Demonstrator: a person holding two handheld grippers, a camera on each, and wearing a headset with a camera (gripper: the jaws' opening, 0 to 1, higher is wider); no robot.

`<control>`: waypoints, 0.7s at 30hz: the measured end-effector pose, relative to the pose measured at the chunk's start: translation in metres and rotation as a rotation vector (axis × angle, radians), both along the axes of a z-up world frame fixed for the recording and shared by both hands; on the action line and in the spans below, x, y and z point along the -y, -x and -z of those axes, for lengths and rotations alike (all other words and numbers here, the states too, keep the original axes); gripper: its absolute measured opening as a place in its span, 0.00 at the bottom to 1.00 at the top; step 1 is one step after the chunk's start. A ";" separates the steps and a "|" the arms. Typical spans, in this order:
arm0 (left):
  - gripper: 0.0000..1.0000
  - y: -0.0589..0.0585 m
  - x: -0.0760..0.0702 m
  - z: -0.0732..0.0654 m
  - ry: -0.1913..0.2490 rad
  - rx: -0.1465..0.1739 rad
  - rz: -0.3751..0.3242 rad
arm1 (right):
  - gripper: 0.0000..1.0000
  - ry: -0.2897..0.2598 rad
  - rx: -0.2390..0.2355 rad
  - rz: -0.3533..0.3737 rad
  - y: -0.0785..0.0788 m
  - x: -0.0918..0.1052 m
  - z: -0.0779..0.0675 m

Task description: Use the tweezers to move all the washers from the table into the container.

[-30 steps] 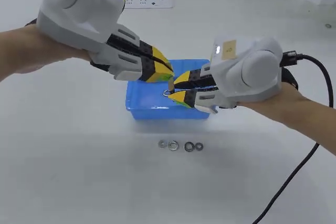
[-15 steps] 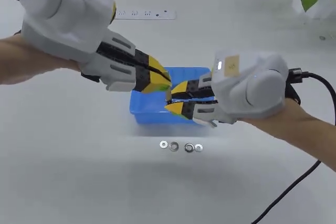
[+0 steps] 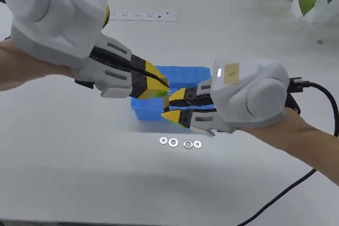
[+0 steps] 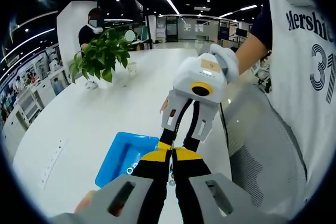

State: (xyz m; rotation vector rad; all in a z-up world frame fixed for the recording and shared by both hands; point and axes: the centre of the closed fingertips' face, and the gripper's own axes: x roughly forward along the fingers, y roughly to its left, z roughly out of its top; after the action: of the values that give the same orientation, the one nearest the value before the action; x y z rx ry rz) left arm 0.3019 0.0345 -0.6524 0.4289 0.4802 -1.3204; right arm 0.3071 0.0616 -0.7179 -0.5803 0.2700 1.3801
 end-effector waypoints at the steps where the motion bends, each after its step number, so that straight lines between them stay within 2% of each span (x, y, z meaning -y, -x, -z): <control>1: 0.06 0.002 0.000 0.001 0.001 -0.004 -0.001 | 0.12 0.004 -0.004 -0.004 0.003 0.000 0.002; 4: 0.06 0.007 0.000 0.006 -0.001 -0.002 0.006 | 0.12 0.012 -0.013 -0.010 0.009 -0.001 0.009; 11: 0.06 0.013 -0.002 0.018 -0.004 -0.024 0.008 | 0.12 0.038 -0.025 -0.034 0.018 -0.003 0.021; 13: 0.06 0.015 -0.001 0.021 -0.007 -0.021 0.012 | 0.12 0.044 -0.028 -0.036 0.019 -0.004 0.025; 21: 0.06 0.018 0.000 0.031 0.007 -0.044 0.009 | 0.12 0.056 -0.058 -0.034 0.021 -0.002 0.037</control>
State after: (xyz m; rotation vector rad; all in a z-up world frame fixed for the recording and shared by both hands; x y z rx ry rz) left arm 0.2839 0.0350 -0.6838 0.3972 0.5109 -1.3416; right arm 0.2857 0.0634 -0.7545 -0.5948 0.3479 1.4268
